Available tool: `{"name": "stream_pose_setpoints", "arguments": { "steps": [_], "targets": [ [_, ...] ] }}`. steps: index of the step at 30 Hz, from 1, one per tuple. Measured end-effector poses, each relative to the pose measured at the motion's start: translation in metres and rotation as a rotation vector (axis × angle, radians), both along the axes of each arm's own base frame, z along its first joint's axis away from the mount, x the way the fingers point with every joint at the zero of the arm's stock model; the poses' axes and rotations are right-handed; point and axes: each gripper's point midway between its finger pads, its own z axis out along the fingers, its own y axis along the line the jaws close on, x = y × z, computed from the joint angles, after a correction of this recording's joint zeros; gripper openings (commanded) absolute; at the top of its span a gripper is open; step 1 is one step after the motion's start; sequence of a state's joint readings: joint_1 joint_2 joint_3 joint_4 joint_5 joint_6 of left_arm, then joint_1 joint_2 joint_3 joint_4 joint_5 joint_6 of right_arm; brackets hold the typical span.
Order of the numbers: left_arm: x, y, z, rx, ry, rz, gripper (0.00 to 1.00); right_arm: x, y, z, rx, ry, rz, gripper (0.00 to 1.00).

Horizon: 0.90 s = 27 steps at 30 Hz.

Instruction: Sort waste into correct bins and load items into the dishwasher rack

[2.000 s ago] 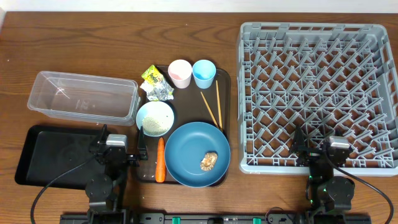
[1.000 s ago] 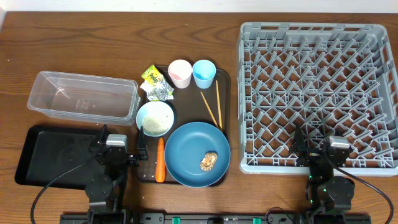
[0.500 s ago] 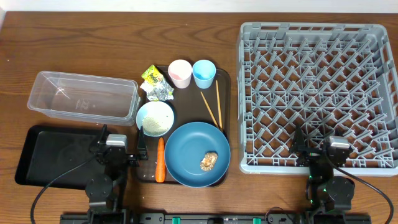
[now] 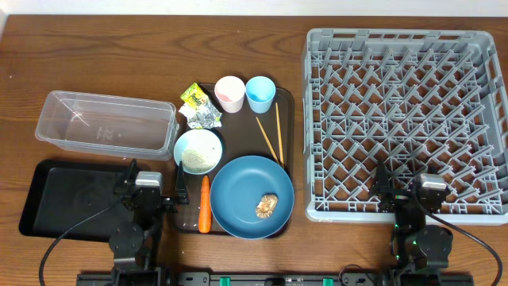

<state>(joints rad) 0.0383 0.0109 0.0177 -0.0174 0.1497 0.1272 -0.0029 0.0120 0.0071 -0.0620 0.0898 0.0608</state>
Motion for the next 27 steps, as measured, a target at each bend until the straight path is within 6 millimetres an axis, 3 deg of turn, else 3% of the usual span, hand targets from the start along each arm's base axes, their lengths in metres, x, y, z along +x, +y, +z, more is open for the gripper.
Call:
{"name": "stream_pose_setpoints", "arguments": {
  "steps": [20, 25, 27],
  "targets": [
    [0.000, -0.002, 0.001, -0.001, -0.003, -0.013, 0.97, 0.000, 0.001, 0.001, 0.001, -0.006, 0.004, 0.99],
    [-0.001, -0.016, 0.009, -0.005, -0.040, -0.092, 0.98, 0.001, 0.018, 0.023, 0.003, -0.092, 0.102, 0.99],
    [-0.001, -0.022, 0.021, -0.003, -0.093, -0.131, 0.98, 0.000, 0.027, 0.031, 0.012, -0.126, 0.155, 0.99]
  ]
}}
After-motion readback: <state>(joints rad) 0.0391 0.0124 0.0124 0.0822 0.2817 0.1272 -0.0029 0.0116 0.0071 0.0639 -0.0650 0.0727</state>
